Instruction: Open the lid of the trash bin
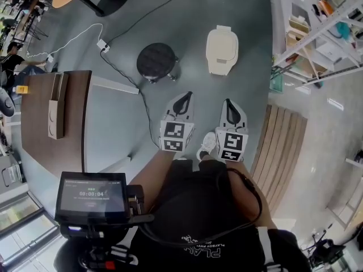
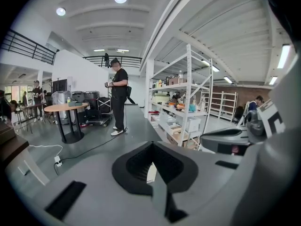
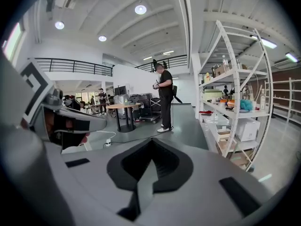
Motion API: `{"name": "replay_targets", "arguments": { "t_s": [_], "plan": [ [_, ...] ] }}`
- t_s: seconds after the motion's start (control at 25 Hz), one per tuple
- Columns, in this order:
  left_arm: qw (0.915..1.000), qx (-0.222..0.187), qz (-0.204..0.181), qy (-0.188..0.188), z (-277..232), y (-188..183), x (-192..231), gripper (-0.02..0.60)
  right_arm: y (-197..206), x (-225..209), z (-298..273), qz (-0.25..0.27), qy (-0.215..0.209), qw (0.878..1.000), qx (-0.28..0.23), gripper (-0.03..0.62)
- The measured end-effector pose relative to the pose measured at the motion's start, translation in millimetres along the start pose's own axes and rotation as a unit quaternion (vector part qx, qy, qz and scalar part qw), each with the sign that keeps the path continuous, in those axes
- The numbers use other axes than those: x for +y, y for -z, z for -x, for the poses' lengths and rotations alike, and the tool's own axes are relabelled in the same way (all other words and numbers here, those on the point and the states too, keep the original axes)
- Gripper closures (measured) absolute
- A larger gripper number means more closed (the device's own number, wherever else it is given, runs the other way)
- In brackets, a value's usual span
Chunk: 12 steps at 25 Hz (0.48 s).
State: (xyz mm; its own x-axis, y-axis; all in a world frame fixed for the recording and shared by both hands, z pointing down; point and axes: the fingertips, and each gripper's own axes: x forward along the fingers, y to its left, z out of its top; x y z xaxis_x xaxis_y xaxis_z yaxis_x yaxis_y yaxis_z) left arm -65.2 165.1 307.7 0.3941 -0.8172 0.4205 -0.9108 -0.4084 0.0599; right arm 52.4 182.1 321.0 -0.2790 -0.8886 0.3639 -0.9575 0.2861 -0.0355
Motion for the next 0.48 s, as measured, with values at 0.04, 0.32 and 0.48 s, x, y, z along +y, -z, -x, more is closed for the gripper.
{"name": "replay_targets", "arguments": {
  "t_s": [0.04,0.32,0.48],
  "plan": [
    [1.0000,0.001,0.001,-0.002,-10.2,-2.7,0.7,0.583,0.5,-2.9,-7.7,0.002,-0.006,1.000,0.000,0.597],
    [1.0000,0.002,0.006,-0.004,-18.7,-9.0,-5.5,0.583,2.0,-8.1,-7.3,-0.006,-0.009,1.000,0.006,0.597],
    [0.9999,0.009,0.007,-0.007,-33.7,-10.6,-7.4,0.583,5.5,-25.4,-14.2,-0.020,-0.003,1.000,0.007,0.597]
  ]
}}
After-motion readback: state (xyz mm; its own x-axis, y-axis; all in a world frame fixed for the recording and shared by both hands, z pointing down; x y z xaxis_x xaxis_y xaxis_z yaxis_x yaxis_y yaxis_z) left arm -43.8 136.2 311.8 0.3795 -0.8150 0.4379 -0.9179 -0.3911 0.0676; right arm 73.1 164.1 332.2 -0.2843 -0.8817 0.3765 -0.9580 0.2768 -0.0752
